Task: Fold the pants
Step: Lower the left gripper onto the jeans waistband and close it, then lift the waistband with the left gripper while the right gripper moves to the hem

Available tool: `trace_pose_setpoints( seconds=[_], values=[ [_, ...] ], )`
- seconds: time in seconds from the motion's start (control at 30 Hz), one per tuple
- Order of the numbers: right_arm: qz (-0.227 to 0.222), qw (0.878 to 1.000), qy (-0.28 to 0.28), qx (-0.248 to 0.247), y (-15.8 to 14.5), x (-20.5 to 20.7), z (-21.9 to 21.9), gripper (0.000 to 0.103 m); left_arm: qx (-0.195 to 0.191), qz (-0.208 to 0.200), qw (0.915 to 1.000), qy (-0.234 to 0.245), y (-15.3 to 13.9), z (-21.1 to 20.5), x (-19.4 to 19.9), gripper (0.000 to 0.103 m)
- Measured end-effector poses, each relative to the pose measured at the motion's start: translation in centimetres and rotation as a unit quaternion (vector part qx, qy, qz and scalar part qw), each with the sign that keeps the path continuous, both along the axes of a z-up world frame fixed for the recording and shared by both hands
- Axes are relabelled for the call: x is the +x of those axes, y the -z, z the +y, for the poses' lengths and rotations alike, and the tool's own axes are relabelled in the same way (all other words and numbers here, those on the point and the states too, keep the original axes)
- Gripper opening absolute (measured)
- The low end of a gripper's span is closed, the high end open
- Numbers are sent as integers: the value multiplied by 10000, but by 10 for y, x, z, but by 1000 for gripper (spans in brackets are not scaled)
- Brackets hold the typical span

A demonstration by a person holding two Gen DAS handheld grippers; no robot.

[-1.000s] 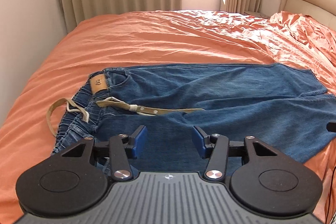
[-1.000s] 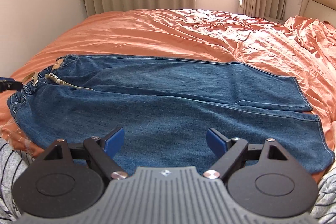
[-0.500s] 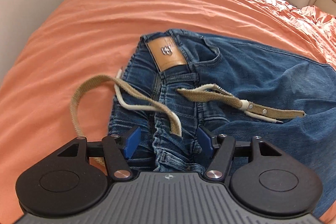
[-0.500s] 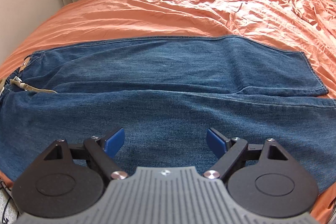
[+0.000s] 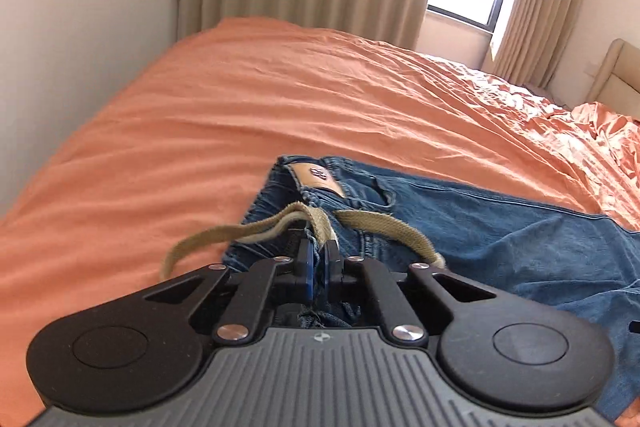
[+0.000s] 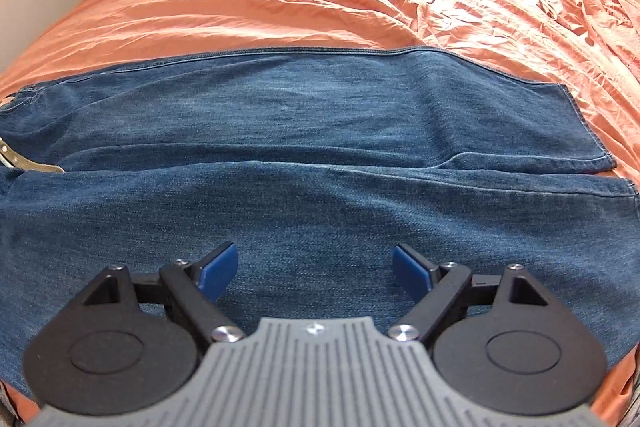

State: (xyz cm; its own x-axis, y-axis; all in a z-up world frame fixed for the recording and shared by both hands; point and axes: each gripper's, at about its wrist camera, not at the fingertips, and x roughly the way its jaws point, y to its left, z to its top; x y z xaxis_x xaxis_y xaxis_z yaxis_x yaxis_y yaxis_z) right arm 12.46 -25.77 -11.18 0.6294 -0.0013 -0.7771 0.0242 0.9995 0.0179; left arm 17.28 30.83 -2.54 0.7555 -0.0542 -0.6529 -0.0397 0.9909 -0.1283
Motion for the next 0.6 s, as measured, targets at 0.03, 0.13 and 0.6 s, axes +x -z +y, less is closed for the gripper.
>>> trace_pose_setpoints(
  seconds=[0.03,0.13,0.6],
  values=[
    [-19,10000,14,-13,-1,-2,-2,81,151,137,9998,-63,3,2,2,4],
    [22,10000,96,11,-1,-8,-14,81,668,672,9946,-431,38,10,18,0],
    [-188,9980,596,126,-20,-55,-83,81,-905,1039,9901,-272,46,38,4,62]
  ],
)
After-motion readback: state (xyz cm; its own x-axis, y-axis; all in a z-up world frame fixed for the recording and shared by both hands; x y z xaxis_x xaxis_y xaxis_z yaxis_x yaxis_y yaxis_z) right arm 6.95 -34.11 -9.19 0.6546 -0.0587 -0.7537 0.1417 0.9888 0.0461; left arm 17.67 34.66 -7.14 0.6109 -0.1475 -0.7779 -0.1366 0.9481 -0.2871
